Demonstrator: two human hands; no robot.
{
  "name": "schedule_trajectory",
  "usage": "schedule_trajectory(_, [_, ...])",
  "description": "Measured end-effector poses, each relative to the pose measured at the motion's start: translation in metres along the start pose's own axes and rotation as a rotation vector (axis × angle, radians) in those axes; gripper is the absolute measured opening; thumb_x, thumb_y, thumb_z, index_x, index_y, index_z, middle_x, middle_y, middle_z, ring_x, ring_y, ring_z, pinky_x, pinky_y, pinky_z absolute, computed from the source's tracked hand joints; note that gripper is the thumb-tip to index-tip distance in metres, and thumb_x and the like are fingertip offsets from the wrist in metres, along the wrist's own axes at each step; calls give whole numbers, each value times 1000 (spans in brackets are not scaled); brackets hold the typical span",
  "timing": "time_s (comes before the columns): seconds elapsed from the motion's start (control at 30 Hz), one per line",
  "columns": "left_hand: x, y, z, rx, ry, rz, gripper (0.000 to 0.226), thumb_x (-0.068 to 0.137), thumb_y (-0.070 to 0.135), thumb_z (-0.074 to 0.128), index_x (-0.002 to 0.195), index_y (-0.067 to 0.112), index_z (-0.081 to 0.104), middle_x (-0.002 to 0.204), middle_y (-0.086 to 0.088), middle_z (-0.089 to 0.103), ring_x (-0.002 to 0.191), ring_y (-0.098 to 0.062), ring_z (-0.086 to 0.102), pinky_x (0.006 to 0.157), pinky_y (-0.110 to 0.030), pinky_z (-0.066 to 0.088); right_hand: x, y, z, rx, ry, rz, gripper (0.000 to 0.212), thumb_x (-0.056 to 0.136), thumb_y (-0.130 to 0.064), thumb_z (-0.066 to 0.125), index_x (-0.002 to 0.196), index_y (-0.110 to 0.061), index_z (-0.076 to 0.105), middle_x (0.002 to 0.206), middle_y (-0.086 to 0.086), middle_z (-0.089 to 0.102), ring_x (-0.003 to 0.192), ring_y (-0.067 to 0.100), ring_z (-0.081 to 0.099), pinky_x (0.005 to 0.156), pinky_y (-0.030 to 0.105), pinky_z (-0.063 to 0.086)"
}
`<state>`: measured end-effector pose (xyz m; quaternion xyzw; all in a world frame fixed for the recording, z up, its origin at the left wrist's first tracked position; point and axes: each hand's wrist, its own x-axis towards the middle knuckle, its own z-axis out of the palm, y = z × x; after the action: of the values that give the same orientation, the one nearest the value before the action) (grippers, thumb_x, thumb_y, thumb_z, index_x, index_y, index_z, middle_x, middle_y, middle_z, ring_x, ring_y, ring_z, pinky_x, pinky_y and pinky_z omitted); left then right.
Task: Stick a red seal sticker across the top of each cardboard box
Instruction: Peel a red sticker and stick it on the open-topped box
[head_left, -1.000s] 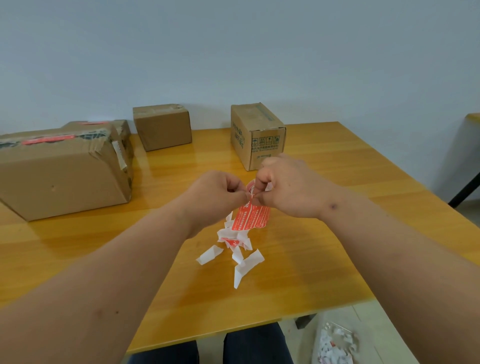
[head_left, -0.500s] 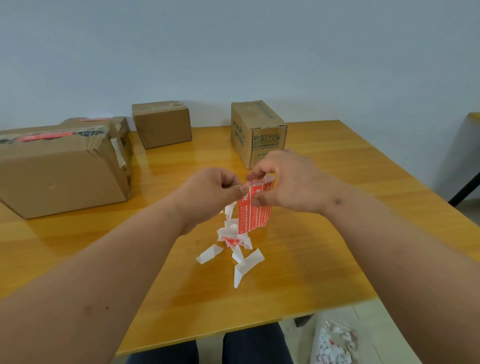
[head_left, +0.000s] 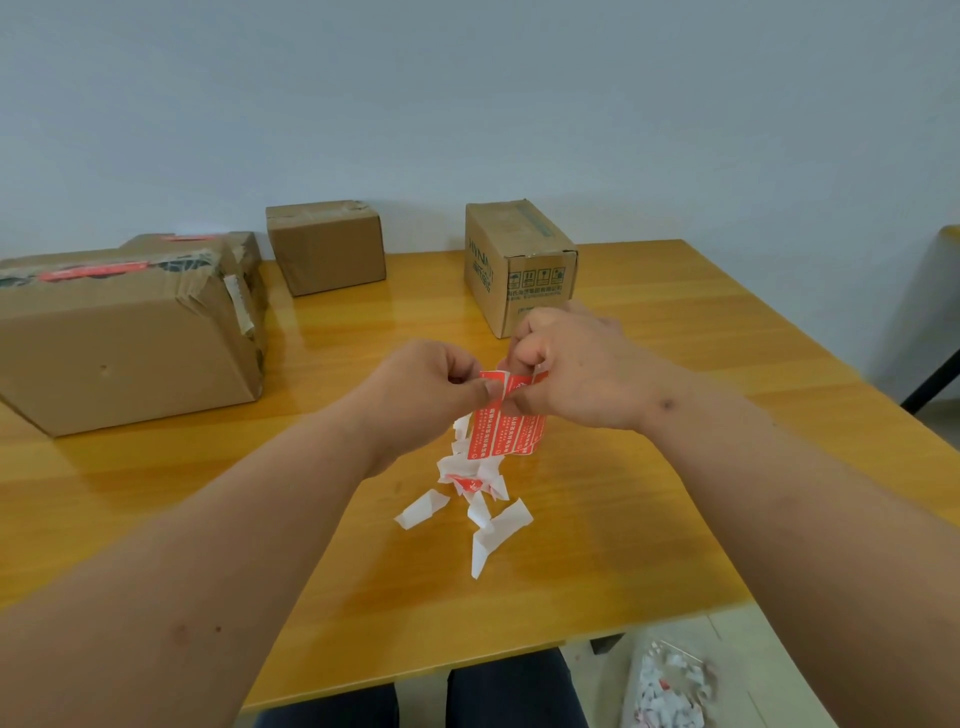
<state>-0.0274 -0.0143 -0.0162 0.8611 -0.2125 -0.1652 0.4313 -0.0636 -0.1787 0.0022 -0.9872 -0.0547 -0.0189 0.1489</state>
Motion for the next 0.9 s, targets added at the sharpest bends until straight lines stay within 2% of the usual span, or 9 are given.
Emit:
schedule_trajectory(0.1, [1, -3, 2, -29, -4, -34, 26, 93, 34, 62, 85, 10, 72, 88, -21, 68, 70, -18, 48, 64, -30, 42, -1, -1, 0, 4, -7, -10, 25, 72, -47, 76, 60, -33, 60, 102, -17, 52, 111, 16, 37, 99, 45, 29])
schedule_trajectory(0.2, [3, -6, 3, -57, -1, -65, 26, 92, 34, 62, 85, 12, 71, 85, -18, 68, 74, -20, 49, 67, -32, 43, -1, -2, 1, 15, -1, -20, 29, 72, -46, 77, 55, -34, 57, 99, -19, 52, 110, 15, 37, 99, 45, 29])
schedule_trajectory(0.37, [3, -8, 2, -126, -3, -67, 36, 91, 41, 62, 86, 7, 71, 70, -7, 59, 67, -18, 45, 70, -30, 43, -1, 0, 3, 12, 35, -39, 22, 76, -42, 76, 62, -29, 63, 99, -15, 56, 108, 14, 38, 99, 46, 30])
schedule_trajectory(0.47, [2, -9, -1, -115, -34, -64, 40, 86, 48, 64, 90, 9, 72, 79, -9, 70, 77, -23, 59, 76, -28, 47, 0, 2, 4, 24, 48, -30, 19, 76, -42, 76, 69, -25, 68, 99, -11, 57, 108, 16, 40, 99, 45, 31])
schedule_trajectory(0.53, [1, -9, -2, -67, -42, -61, 30, 88, 38, 66, 90, 9, 73, 86, -5, 74, 85, -19, 65, 73, -25, 49, 1, 2, 3, 43, 55, -18, 19, 73, -43, 78, 73, -25, 70, 98, -11, 58, 108, 15, 41, 98, 44, 30])
schedule_trajectory(0.6, [0, -8, -2, -43, -14, -54, 23, 90, 32, 65, 88, 10, 73, 85, -1, 74, 85, -17, 66, 69, -22, 51, 2, 3, 4, 36, 51, -3, 25, 70, -47, 79, 79, -26, 70, 98, -12, 57, 107, 14, 41, 95, 42, 30])
schedule_trajectory(0.77, [0, -2, 1, -61, 34, -29, 21, 93, 31, 62, 85, 14, 72, 84, -2, 73, 83, -18, 66, 67, -24, 51, 3, 5, 3, -36, 14, 23, 30, 72, -52, 74, 86, -26, 72, 107, -9, 53, 110, 16, 36, 98, 42, 28])
schedule_trajectory(0.9, [2, -3, 3, -74, 33, -39, 22, 94, 30, 61, 88, 11, 70, 84, -2, 72, 75, -11, 62, 62, -19, 47, 3, 4, 2, -6, 18, 13, 24, 72, -47, 77, 82, -26, 75, 104, -18, 50, 111, 14, 32, 101, 41, 24])
